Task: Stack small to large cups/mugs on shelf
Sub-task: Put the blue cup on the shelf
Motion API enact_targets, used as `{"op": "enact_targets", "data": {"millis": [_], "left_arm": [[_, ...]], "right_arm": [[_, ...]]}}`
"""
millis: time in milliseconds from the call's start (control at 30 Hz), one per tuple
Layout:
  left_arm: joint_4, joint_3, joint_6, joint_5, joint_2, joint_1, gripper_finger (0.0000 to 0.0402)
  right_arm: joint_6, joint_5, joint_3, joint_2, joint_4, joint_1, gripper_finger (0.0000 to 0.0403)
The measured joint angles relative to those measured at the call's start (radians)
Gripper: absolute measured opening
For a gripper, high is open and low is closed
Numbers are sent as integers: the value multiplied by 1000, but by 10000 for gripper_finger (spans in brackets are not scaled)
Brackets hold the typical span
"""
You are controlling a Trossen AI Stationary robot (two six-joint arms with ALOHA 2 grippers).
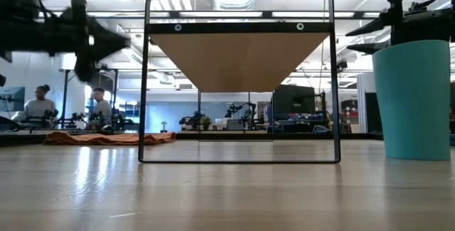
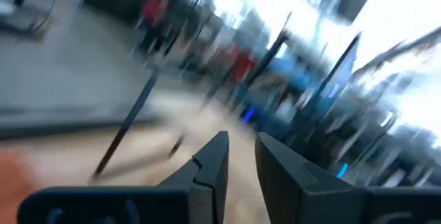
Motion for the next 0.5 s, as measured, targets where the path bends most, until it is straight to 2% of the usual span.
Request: {"op": "enact_targets", "data": {"millis": [67, 133, 233, 333, 433, 500], "left_arm": [[22, 25, -90, 62, 8, 0, 58], [-2, 66, -142, 168, 28, 0, 58], [-130, 145, -152, 275, 89, 0, 58], [-214, 291, -121, 416, 202, 0, 58], [-420, 485, -13, 566, 319, -2, 58], [-706, 631, 132, 595, 388, -2, 58]], "right_arm": [[6, 0, 0, 0, 0, 0, 105], [-24, 1, 0, 1, -4, 0, 105], [-86, 25, 0, 6, -5, 0, 105], [-91, 55, 0, 7, -5, -2, 105], [-92, 57, 0, 7, -5, -4, 105], [-92, 56, 0, 7, -5, -4, 105]]}}
